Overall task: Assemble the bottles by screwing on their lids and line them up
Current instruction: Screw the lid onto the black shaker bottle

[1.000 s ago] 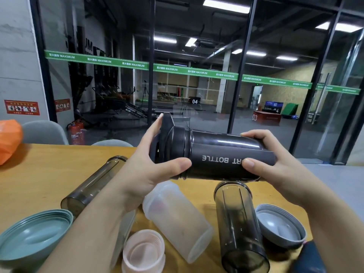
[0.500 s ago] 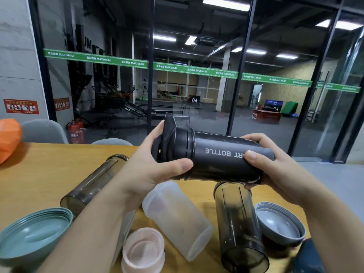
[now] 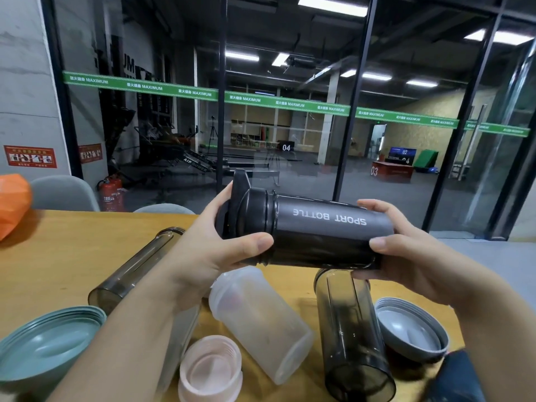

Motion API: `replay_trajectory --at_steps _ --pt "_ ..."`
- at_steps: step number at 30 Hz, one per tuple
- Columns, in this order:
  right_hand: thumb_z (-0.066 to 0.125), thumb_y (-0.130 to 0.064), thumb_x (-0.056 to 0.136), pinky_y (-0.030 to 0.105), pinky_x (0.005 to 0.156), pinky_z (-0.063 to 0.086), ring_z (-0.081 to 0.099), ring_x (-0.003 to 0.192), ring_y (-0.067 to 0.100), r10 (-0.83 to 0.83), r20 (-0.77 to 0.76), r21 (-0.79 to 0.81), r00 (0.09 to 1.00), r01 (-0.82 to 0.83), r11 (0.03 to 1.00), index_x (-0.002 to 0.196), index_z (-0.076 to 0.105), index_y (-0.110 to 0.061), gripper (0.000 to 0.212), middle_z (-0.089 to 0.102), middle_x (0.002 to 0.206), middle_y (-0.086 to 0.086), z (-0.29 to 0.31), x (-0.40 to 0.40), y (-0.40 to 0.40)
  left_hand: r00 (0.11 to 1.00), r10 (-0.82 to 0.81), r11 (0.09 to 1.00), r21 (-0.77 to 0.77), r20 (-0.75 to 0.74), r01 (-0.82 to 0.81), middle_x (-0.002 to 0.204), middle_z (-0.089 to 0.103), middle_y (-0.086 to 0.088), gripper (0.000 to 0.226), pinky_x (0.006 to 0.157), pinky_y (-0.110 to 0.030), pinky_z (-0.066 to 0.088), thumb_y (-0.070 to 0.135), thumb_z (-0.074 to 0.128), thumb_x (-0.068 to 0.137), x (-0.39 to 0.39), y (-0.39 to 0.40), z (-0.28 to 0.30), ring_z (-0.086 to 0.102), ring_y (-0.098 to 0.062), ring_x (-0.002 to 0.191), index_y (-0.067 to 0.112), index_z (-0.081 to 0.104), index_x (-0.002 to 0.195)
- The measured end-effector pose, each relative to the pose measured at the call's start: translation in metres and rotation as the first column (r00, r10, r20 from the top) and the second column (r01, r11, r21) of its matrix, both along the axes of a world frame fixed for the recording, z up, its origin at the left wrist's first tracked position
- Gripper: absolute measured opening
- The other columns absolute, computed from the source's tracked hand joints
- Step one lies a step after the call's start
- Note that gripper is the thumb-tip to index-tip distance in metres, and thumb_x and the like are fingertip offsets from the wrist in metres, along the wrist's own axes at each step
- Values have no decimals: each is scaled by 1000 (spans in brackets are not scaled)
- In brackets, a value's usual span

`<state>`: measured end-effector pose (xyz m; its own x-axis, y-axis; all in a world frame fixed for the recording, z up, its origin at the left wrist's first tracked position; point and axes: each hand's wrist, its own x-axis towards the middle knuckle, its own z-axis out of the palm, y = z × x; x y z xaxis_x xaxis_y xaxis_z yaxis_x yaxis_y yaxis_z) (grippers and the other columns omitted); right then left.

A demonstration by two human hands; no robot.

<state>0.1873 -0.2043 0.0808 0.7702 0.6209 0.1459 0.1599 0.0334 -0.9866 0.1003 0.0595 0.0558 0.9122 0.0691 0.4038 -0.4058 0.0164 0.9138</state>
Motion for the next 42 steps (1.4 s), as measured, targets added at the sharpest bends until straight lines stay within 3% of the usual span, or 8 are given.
replay_trajectory --at_steps 9,12,16,22,25,29,36,42 --pt "90 -54 37 33 62 59 70 85 41 58 9 -69 998 -58 996 124 53 -14 103 68 106 23 3 -4 -3 1000 3 1000 0 1 -3 104 70 0 106 65 -24 54 24 84 47 1 1 -1 70 -17 91 28 39 142" --pt "70 -70 55 28 53 56 69 69 31 19 4 -179 1000 -18 984 115 60 -15 83 70 84 18 6 -8 0 1000 1 1000 28 8 -2 104 69 2 105 65 -24 54 24 84 48 1 1 0 69 -16 90 29 38 142" --pt "40 -62 72 22 41 46 58 51 19 -35 -33 -222 999 27 975 109 58 -11 65 65 65 11 4 -10 4 1000 1 999 47 6 -1 99 67 5 105 61 -21 52 25 85 48 1 2 0 67 -11 81 29 39 142" --pt "45 -61 75 27 49 54 65 66 27 -56 -20 -144 998 53 988 117 54 -26 56 66 98 18 5 -7 7 999 36 999 -21 -13 -36 109 71 -1 109 69 -30 57 27 84 43 3 3 -3 71 -19 95 29 39 142" --pt "83 -42 62 28 55 56 69 78 38 -12 3 -74 1000 12 997 118 52 -42 64 60 116 19 6 -6 0 999 36 999 -38 -22 -37 116 67 -6 106 73 -34 57 28 84 44 3 5 -2 69 -24 100 26 40 141" --pt "96 -29 38 29 62 59 69 89 41 51 67 -51 996 -48 998 122 53 -42 95 66 111 13 6 -6 -9 999 27 999 -38 -24 -28 110 69 -3 102 72 -33 57 29 83 45 2 6 -2 70 -23 99 23 42 139" --pt "93 -48 38 24 48 54 70 66 28 -16 117 -93 993 27 995 122 54 -22 97 72 101 9 6 -8 -6 1000 5 999 -34 -16 -6 105 72 0 95 72 -33 58 28 81 49 2 5 -2 70 -23 98 24 45 136" --pt "76 -77 38 23 42 47 63 53 22 -97 223 -188 970 141 972 88 72 -17 78 72 80 8 7 -9 -3 1000 -3 1000 -31 -25 2 105 72 -3 99 66 -30 57 29 82 49 1 6 -3 71 -24 95 21 42 139"
